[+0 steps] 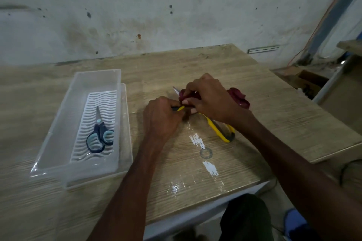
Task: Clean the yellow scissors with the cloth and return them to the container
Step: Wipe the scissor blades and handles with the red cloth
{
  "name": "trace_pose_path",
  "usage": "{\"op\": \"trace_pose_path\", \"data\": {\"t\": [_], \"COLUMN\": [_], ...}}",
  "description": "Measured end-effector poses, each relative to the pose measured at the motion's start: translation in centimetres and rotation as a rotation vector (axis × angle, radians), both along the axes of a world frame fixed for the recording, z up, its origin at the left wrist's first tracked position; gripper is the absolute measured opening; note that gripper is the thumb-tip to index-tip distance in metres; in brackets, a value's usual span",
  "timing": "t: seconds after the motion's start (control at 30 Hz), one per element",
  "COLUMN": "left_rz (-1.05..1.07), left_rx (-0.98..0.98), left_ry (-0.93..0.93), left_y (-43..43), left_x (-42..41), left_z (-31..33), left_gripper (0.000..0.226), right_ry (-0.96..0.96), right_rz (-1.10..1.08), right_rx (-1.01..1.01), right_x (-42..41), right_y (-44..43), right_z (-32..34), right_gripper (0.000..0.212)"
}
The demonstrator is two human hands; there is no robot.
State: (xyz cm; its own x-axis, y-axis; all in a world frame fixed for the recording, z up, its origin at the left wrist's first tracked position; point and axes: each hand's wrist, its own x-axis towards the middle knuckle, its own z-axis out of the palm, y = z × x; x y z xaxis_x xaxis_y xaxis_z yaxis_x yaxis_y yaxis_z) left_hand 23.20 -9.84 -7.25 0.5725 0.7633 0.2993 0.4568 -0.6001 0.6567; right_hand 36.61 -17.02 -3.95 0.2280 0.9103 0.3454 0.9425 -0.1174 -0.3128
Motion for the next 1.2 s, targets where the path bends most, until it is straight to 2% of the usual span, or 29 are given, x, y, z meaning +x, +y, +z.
{"op": "trace_pose_path", "data": {"t": [0.27, 0.4, 0.5, 0.67, 0.77, 0.93, 1.1, 1.17, 1.2], "left_rz": [0.046, 0.062, 0.038, 0.052, 0.075, 0.033, -0.002, -0.011, -0.017], "left_rx": [0.061, 0.044, 0.017, 0.052, 0.022, 0.054, 0.096, 0.082, 0.066], "left_ry": [0.106, 0.092, 0.088, 0.079, 0.029, 0.116, 0.116, 0.077, 0.051], "left_y": [-0.3, -0.5, -0.6, -0.6, -0.7, -0.6, -0.5, -0.7, -0.8], "left_x": [0.3, 0.4, 0.5, 0.3, 0.4, 0.5, 0.1, 0.1, 0.1], "left_z": [0.3, 0.3, 0.3, 0.1, 0.0, -0.2, -0.4, -0.4, -0.4], "left_gripper": [0.036, 0.038, 0.041, 0.029, 0.027, 0.020, 0.021, 0.021, 0.023], "right_ry": [-0.122, -0.177, -0.265, -0.270, -0.364, -0.509, -0.455, -0.443, -0.417], "right_rz": [-0.081, 0.002, -0.023, -0.035, 0.025, -0.010, -0.146, -0.195, -0.196], "right_rx": [0.002, -0.054, 0.006, 0.021, 0.029, 0.051, 0.071, 0.031, 0.036], "right_x": [-1.0, 0.2, 0.8, -0.7, -0.2, -1.3, -0.9, -0.2, 0.1], "right_y": [2.7, 0.1, -1.2, 0.9, -0.8, -1.4, 0.5, 1.2, 1.2], "right_z": [0.3, 0.8, 0.6, -0.5, -0.3, -0.9, -0.7, -0.9, -1.1], "right_gripper": [0.010, 0.011, 0.013, 0.016, 0.015, 0.015, 0.019, 0.026, 0.023]}}
